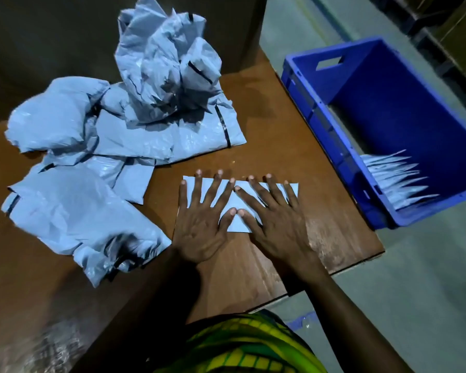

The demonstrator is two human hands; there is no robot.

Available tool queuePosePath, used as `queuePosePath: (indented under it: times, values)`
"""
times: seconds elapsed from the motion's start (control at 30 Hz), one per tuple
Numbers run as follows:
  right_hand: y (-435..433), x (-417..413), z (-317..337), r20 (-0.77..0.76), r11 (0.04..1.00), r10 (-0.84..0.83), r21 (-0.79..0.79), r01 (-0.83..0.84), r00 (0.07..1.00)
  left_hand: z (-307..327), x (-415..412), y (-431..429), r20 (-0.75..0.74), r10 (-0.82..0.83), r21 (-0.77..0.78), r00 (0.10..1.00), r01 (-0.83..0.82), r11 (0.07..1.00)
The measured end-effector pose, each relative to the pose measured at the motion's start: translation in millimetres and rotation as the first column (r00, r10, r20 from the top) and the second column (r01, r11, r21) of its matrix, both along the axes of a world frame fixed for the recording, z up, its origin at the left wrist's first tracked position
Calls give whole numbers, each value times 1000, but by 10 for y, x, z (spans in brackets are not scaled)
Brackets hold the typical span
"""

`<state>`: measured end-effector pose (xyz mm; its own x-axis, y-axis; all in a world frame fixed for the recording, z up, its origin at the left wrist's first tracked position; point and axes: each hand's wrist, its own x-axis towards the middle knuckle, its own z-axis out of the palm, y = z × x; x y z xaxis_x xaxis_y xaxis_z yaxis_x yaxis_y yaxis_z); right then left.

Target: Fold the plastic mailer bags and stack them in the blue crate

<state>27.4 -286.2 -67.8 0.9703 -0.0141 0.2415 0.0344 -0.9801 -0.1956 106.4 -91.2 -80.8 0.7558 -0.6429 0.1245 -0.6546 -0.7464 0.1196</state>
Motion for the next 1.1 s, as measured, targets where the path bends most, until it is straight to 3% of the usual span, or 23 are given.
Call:
queuePosePath:
  times: [0.23,0.43,0.53,0.63,0.77,0.87,0.97,1.03,1.1]
  values:
    - [24,57,-35,39,999,-25,48,24,999,37,-19,-34,44,47,-22,998,-46,999]
    - [38,61,1,14,1000,-2,29,2,1000,23,35,-32,-15,21,-5,1000,-21,1000]
    - [-103,69,117,-144,995,71,79,-60,987,91,91,9,-104,11,24,995,-9,1000]
    - [-349,182,373,-359,952,150,305,-36,921,246,199,53,-298,10,4,955,-9,1000]
    - [-471,365,640,-474,994,33,111,22,880,502,433,11,-337,-21,17,941,29,999]
    - [-512,466,862,-495,981,16,177,82,869,810,513,-112,-354,-2,94,935,38,995]
    - [-614,475,1040,-334,944,67,326,48,940,1108,464,-163,-101,-4,62,995,10,998]
    - [-655,408,1100,-43,946,48,322,-32,998,1198,384,-135,118,7,-127,993,8,992]
    - [-649,297,1072,245,978,30,194,-79,969,1136,270,-83,269,77,-355,960,25,934]
